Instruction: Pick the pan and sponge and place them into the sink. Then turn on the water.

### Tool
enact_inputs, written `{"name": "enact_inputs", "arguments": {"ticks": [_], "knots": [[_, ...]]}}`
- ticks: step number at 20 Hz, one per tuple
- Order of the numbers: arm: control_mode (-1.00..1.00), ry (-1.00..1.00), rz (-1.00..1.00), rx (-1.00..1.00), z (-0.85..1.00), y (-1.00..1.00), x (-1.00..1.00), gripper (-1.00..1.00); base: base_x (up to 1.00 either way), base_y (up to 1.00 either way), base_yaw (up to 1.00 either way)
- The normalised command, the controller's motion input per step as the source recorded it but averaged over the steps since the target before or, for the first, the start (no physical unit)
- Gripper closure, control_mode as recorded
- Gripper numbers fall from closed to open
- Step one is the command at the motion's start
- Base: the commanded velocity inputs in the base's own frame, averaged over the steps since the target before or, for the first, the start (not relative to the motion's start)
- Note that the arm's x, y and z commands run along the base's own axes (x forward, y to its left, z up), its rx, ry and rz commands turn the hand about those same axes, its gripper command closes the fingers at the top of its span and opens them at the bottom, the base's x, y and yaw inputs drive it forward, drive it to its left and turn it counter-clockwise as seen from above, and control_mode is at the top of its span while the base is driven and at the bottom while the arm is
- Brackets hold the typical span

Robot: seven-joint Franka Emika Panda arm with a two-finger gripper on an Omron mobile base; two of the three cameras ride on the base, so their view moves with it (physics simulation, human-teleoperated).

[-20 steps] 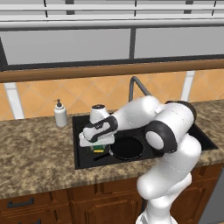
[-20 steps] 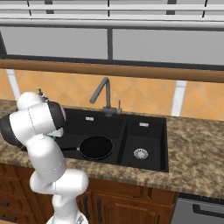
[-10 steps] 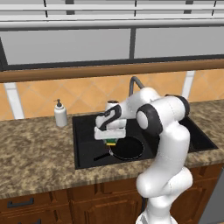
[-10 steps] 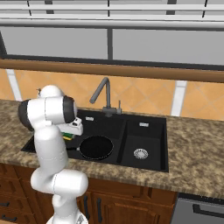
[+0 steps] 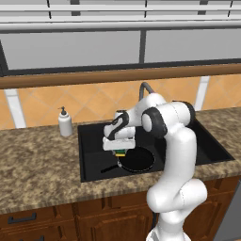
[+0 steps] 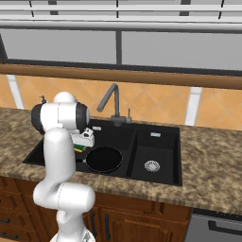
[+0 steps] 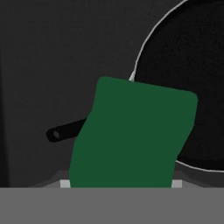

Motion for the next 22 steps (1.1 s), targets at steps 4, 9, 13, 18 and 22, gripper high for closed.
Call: {"name": "enact_inputs", "arguments": {"ticks": [4,9,13,18,22], "knots": [[-1.0,0.0,0.0,0.0,-0.43,-0.14,0.35,1.0,0.0,0.0,0.0],[-1.0,0.01,0.0,0.0,-0.54,-0.09,0.26,1.0,0.0,0.0,0.0],[-1.0,0.02,0.0,-0.01,-0.49,-0.04,0.17,1.0,0.0,0.0,0.0],[-1.0,0.0,0.0,0.0,-0.33,-0.02,0.11,1.0,0.0,0.0,0.0],[-1.0,0.0,0.0,0.0,-0.3,0.0,0.08,1.0,0.0,0.0,0.0]]}}
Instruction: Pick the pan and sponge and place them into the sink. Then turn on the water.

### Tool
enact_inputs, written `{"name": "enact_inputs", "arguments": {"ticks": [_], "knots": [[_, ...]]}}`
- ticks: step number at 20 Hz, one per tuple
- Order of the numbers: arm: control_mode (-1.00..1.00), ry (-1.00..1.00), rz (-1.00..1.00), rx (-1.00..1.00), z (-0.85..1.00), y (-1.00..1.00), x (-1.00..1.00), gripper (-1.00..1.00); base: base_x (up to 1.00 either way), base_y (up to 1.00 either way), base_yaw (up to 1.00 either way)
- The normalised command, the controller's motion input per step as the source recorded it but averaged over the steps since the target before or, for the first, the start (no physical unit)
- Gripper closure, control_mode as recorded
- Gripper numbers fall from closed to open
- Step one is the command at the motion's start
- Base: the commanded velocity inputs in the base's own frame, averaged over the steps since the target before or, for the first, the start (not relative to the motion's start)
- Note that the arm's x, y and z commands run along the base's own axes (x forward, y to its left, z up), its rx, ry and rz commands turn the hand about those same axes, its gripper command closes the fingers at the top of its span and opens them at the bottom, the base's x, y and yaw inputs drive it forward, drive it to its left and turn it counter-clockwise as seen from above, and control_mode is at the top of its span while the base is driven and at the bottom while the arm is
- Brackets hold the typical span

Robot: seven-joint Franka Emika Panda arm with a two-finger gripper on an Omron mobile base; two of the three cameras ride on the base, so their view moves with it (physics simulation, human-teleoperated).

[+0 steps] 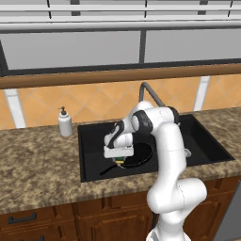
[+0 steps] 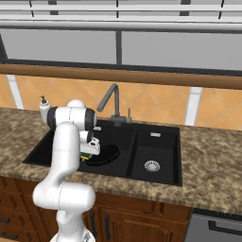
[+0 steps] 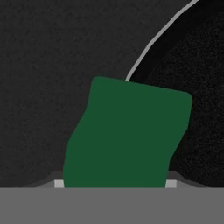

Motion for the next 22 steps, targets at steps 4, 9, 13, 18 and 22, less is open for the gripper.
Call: {"name": "enact_inputs", "arguments": {"ticks": [4,9,13,18,22], "knots": [[-1.0,0.0,0.0,0.0,-0.28,-0.02,0.08,1.0,0.0,0.0,0.0],[-1.0,0.0,0.0,0.0,-0.04,-0.1,0.01,-1.0,0.0,0.0,0.0],[-1.0,0.0,0.0,0.0,0.0,-0.06,-0.02,-1.0,0.0,0.0,0.0],[-1.0,0.0,0.0,0.0,0.0,-0.01,-0.01,-1.0,0.0,0.0,0.0],[-1.0,-0.01,0.0,0.01,0.36,-0.03,-0.08,-1.0,0.0,0.0,0.0]]}}
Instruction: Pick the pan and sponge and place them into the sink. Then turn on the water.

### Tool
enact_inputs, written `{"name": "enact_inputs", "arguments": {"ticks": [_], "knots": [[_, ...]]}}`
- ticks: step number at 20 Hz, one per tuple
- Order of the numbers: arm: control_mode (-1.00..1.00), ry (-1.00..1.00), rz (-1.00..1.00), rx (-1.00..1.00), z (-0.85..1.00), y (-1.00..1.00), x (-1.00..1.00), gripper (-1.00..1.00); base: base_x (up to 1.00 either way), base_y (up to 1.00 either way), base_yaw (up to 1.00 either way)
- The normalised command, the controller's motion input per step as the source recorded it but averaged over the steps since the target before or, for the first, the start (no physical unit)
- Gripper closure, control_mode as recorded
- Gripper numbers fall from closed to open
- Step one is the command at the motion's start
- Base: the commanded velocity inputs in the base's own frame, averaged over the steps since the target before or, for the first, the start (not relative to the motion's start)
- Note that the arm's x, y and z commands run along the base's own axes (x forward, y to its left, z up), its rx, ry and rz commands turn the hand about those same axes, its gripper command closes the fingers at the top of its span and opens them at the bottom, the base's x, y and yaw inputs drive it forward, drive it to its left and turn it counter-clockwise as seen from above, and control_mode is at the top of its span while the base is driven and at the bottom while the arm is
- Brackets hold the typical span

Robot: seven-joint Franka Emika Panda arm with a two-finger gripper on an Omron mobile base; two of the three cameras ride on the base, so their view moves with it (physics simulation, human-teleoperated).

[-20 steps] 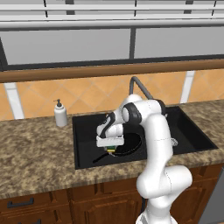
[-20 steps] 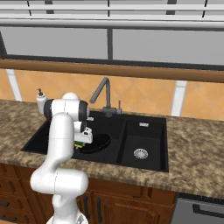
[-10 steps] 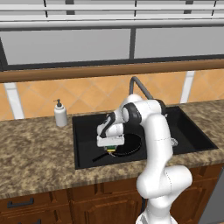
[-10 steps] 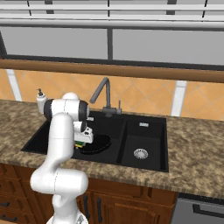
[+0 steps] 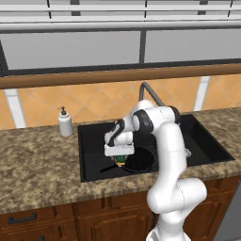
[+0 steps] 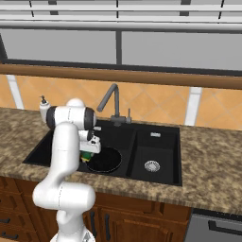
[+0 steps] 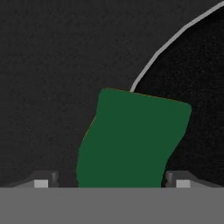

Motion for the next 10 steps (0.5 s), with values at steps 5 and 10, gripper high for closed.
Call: {"name": "enact_inputs", "arguments": {"ticks": [5,10], "knots": [[-1.0,-0.11,0.0,0.12,0.99,-0.14,-0.39,-1.0,0.0,0.0,0.0],[-1.0,-0.12,0.0,0.12,1.0,-0.18,-0.66,-1.0,0.0,0.0,0.0]]}}
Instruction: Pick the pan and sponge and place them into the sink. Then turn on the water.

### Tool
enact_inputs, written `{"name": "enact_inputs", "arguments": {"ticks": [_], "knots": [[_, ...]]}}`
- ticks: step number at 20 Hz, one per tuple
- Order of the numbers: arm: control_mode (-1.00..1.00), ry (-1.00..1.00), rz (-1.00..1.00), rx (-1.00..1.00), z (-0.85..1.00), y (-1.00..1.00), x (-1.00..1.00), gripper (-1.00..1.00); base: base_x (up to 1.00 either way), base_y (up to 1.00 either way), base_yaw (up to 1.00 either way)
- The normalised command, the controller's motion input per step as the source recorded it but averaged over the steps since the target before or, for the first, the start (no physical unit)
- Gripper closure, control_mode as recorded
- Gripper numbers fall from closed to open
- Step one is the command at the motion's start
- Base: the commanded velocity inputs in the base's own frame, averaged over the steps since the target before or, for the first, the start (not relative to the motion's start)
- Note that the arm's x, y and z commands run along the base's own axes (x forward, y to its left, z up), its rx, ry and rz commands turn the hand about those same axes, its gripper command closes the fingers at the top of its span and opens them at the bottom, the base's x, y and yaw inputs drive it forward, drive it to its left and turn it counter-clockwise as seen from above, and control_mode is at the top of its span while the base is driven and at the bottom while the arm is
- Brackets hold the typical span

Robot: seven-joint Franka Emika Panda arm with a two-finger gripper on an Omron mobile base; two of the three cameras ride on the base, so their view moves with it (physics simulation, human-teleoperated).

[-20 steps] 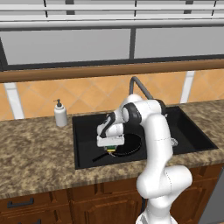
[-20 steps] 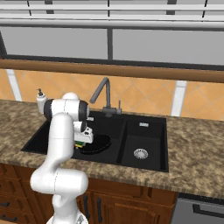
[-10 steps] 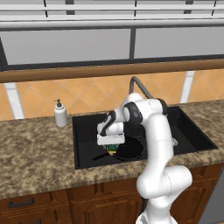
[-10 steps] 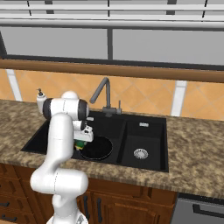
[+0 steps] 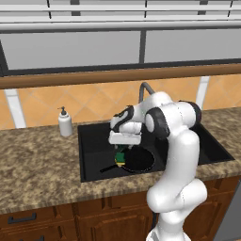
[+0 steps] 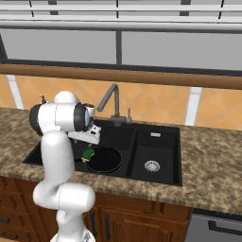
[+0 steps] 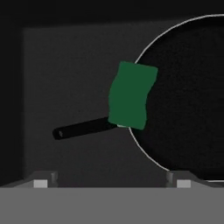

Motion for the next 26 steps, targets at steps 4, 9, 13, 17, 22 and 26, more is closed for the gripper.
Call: {"name": "enact_inputs", "arguments": {"ticks": [4,9,13,17,22,26], "knots": [[-1.0,-0.16,0.0,0.07,1.0,-0.1,-0.73,-1.0,0.0,0.0,0.0],[-1.0,-0.15,0.0,0.05,1.0,-0.07,-0.69,-1.0,0.0,0.0,0.0],[-1.0,-0.18,0.0,0.04,1.0,-0.08,-0.65,-1.0,0.0,0.0,0.0],[-1.0,-0.16,0.0,0.03,1.0,-0.12,-0.6,-1.0,0.0,0.0,0.0],[-1.0,-0.13,0.0,0.03,1.0,-0.31,-0.64,-1.0,0.0,0.0,0.0],[-1.0,-0.01,-0.01,0.07,0.75,-0.69,-0.35,-1.0,0.0,0.0,0.0]]}}
